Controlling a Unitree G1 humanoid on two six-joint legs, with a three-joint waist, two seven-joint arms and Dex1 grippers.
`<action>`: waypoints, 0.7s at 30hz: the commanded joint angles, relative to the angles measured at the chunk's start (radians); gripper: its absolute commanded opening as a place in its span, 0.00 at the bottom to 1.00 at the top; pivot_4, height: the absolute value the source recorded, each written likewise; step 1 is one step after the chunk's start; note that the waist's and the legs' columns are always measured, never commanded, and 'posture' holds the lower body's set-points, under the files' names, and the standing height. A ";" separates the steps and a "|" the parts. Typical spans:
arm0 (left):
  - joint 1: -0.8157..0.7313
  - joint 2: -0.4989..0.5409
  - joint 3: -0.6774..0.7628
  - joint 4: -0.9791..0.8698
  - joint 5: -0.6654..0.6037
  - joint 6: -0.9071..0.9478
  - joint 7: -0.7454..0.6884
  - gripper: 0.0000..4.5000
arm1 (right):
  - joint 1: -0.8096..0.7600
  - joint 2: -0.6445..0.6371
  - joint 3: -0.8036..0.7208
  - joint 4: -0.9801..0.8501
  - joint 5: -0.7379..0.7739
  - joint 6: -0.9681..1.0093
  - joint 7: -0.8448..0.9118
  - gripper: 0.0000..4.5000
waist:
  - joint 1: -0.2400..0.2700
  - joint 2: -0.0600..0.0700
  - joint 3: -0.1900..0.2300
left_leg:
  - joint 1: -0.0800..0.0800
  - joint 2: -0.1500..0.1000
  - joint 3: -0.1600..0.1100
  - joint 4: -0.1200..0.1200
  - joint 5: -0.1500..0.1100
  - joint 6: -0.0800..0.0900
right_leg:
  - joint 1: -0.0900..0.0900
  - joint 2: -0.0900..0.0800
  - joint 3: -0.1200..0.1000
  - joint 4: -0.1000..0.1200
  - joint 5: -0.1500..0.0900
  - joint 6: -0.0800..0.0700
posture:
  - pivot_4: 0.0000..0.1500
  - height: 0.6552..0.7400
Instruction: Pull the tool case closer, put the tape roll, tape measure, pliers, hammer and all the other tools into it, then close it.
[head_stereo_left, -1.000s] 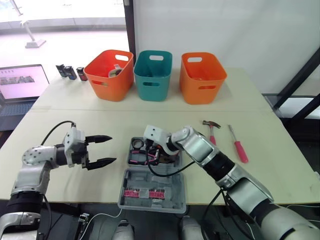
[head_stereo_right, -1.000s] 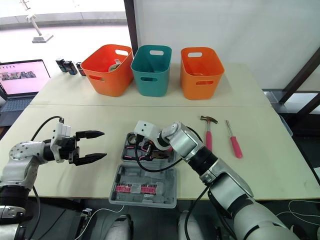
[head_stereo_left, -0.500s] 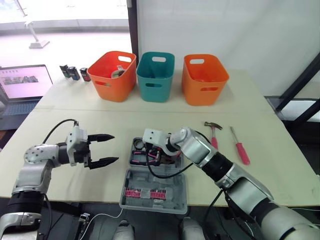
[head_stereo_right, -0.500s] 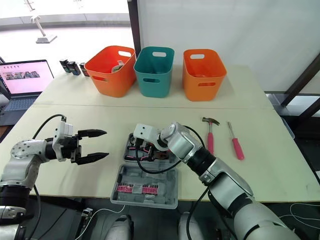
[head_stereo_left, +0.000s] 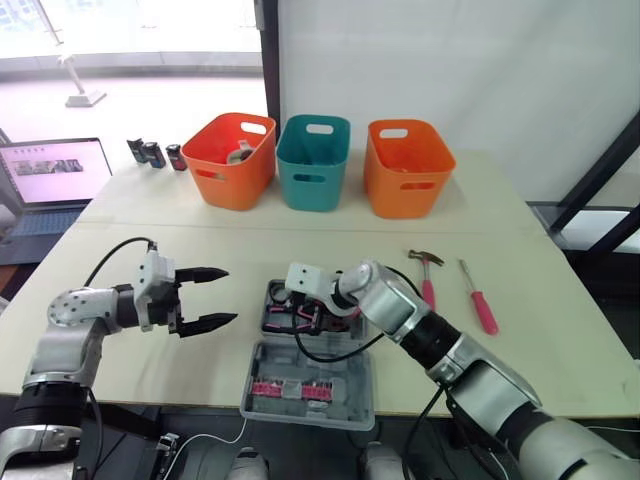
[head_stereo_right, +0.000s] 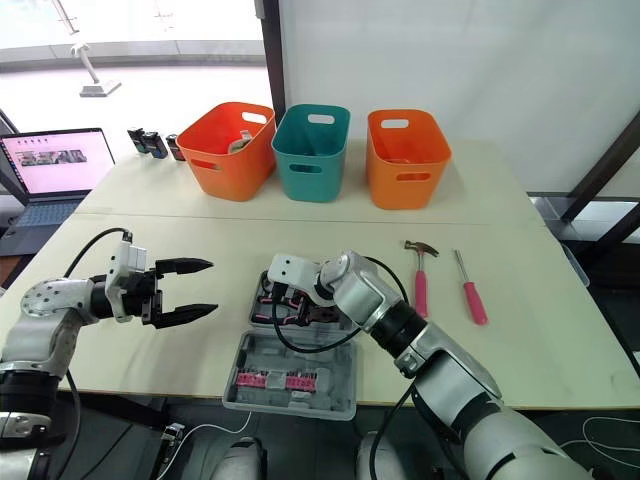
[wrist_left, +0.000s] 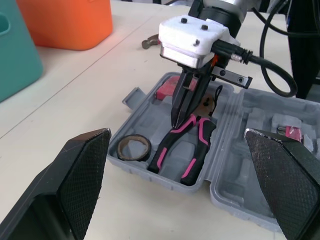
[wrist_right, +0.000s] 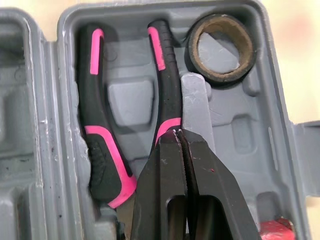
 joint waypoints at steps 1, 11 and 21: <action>0.023 0.014 0.003 -0.040 0.010 -0.007 0.016 1.00 | 0.048 -0.015 -0.121 -0.114 0.074 -0.071 -0.018 0.02 | -0.002 0.002 0.002 | -0.001 0.000 0.000 0.000 0.000 0.000 | -0.001 0.000 0.000 0.000 0.000 0.000 | 1.00 1.00; 0.104 0.010 -0.024 -0.042 0.078 -0.020 0.099 0.69 | 0.291 -0.318 -0.501 -0.668 0.454 0.215 0.156 0.00 | 0.015 0.004 0.012 | -0.008 0.000 0.000 -0.002 0.000 0.000 | -0.008 0.000 0.000 -0.002 -0.001 0.000 | 1.00 1.00; 0.107 -0.026 -0.142 -0.028 0.200 0.001 0.187 0.01 | 0.436 -0.649 -0.292 -0.596 0.267 0.049 0.168 0.00 | 0.003 0.003 0.020 | -0.008 0.000 0.002 0.000 0.000 0.000 | -0.009 0.000 0.001 -0.005 -0.001 -0.003 | 1.00 1.00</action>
